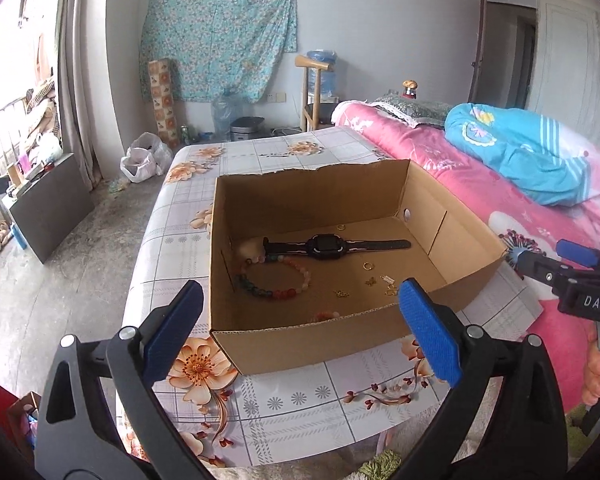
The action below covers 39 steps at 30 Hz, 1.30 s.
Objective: Organize jewelry
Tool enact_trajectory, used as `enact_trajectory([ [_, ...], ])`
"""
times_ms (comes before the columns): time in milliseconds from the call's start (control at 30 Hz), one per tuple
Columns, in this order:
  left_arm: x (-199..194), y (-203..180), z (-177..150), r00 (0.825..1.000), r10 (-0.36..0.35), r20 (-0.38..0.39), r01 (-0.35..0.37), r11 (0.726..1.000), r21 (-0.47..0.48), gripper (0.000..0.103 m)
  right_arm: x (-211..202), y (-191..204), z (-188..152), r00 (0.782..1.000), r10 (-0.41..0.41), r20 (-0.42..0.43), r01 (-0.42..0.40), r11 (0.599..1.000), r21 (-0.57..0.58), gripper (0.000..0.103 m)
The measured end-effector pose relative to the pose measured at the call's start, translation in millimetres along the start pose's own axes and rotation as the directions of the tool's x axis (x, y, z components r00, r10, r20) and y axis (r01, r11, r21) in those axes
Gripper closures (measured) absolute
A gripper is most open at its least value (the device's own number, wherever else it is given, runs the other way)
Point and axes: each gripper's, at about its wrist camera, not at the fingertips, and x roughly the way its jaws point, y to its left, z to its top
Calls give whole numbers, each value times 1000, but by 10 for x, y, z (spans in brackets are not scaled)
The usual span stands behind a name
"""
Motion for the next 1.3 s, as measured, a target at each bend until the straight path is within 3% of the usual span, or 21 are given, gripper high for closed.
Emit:
enact_trajectory([
  [100,52,-108,-44,1000,2,-28,-1,999,40,8,92,107,-71,997,31,-64,-34,999,-33,7],
  [267,250,-228,-59,990,27,-141,-13,995,95,8,306,311,-94,982,41,-185,-55,996,-72,7],
  [433,473,-130,-40,965,5,-263,-4,1000,4,8,505,442,-46,969,-16,-246,-12,994,-110,7],
  [567,522,-105,11,958,19,-286,-28,999,-25,8,638,455,-37,955,-17,-297,-12,996,-93,7],
  [700,526,-102,35,950,26,-313,-44,998,-52,8,682,468,-28,948,-14,-319,-10,997,-75,7],
  [1300,472,-5,-93,921,53,-386,-116,983,-142,8,607,537,-19,954,-29,-299,-6,993,-114,7],
])
